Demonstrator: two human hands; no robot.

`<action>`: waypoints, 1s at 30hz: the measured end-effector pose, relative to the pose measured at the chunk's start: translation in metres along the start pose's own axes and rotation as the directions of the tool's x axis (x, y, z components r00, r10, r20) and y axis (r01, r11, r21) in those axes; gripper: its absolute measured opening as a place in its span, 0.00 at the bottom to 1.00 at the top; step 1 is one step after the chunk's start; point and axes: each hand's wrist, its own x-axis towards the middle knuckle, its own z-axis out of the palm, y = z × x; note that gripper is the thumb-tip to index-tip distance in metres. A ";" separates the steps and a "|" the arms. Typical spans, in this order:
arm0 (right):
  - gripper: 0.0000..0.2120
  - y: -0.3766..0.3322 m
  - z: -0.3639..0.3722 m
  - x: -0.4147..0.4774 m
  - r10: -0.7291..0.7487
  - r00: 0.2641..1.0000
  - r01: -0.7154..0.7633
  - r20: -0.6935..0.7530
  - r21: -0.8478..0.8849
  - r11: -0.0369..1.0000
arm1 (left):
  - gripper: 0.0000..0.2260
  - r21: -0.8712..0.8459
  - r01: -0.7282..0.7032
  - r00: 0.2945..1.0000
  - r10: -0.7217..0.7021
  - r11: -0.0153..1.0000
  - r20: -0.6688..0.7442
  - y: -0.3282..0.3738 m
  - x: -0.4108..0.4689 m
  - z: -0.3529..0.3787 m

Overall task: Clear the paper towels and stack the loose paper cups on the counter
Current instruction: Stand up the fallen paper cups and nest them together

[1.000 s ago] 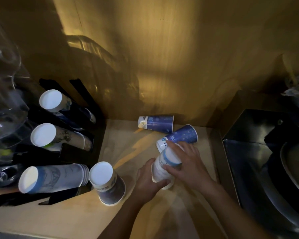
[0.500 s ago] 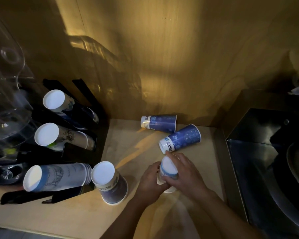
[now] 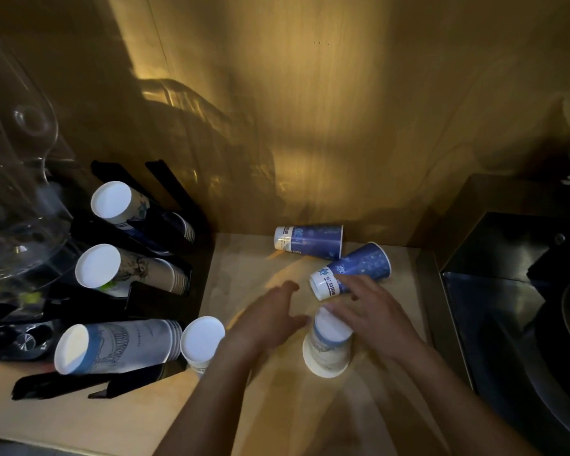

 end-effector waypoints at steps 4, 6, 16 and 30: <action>0.18 0.002 -0.005 0.027 0.024 0.998 -0.027 -0.056 -0.044 0.999 | 0.23 -0.038 -0.026 0.986 0.019 0.999 -0.168 0.016 0.023 -0.042; 0.17 0.008 -0.004 0.040 -0.012 0.998 0.004 -0.063 -0.122 0.992 | 0.19 -0.044 -0.027 0.972 0.016 0.999 -0.233 0.019 0.041 -0.054; 0.28 0.047 0.041 0.080 -0.053 0.962 0.158 0.269 -0.386 0.909 | 0.16 0.244 0.005 0.991 0.029 0.970 -0.133 0.001 0.127 -0.056; 0.35 0.055 0.061 0.087 -0.122 0.911 0.356 0.393 -0.605 0.712 | 0.31 0.526 -0.077 0.995 0.099 0.847 -0.013 -0.054 0.204 -0.013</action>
